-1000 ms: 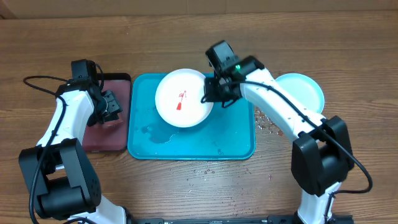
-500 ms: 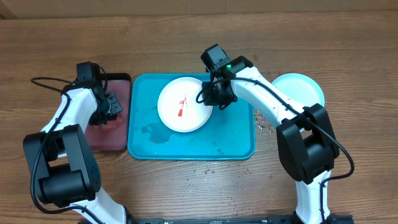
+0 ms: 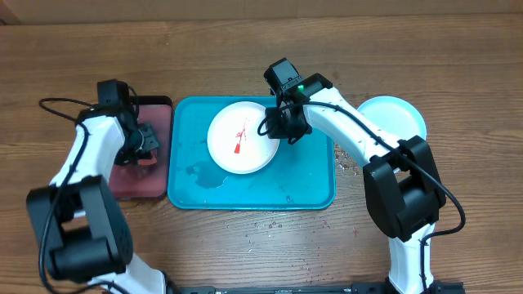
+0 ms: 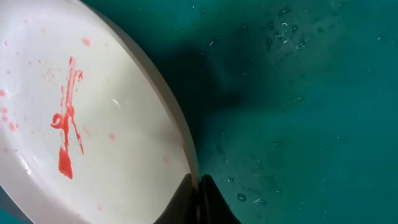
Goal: Clean dirty plates on tray and stack at the side
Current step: 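Grasp the sponge in the black tray with the left gripper and lift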
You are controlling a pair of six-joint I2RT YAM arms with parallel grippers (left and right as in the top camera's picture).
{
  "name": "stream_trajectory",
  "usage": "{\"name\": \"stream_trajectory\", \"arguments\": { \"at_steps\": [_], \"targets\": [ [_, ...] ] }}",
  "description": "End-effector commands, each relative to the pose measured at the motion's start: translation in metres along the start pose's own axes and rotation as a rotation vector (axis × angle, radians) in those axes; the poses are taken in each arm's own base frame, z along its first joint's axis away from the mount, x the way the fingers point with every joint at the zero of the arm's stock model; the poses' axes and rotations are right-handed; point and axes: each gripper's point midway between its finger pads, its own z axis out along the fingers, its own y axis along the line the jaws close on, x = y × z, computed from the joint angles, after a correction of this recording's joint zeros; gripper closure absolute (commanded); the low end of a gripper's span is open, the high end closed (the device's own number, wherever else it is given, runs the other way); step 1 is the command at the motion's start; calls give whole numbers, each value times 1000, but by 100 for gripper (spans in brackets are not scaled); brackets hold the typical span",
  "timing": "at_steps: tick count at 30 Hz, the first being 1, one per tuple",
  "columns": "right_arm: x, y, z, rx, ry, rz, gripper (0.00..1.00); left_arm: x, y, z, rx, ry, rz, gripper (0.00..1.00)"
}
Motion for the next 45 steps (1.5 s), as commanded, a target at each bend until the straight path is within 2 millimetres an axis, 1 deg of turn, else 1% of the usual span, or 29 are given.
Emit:
{"name": "stream_trajectory", "arguments": {
  "at_steps": [1, 4, 7, 10, 16, 20, 23, 26, 28, 33, 36, 45],
  "targets": [
    [-6, 8, -8, -23, -24, -13, 96, -14, -9, -34, 67, -87, 25, 96],
    [-6, 8, -8, -23, -24, -13, 96, -15, -13, -38, 96, -113, 44, 96],
    [-6, 8, -8, -23, -25, -13, 96, -18, -27, -45, 179, -156, 112, 96],
    [-6, 8, -8, -23, -25, -13, 96, -18, -33, -54, 223, -215, 122, 96],
    [-6, 8, -8, -23, -25, -13, 96, -11, -30, -72, 262, -333, 120, 96],
    [-6, 8, -8, -22, -25, -13, 96, -4, -27, -83, 362, -397, 101, 95],
    [-6, 8, -8, -22, -25, -13, 96, -1, -25, -87, 463, -429, 104, 95],
    [-6, 8, -8, -22, -25, -13, 96, 4, -19, -86, 565, -441, 136, 96],
    [-6, 8, -8, -22, -25, -13, 96, 4, -11, -83, 595, -441, 135, 96],
    [-6, 8, -8, -22, -25, -13, 96, 5, 0, -78, 653, -450, 157, 96],
    [-6, 8, -8, -22, -25, -13, 96, 4, 2, -79, 680, -451, 142, 96],
    [-6, 8, -8, -22, -25, -13, 96, 3, 3, -79, 680, -455, 140, 96]
  ]
}}
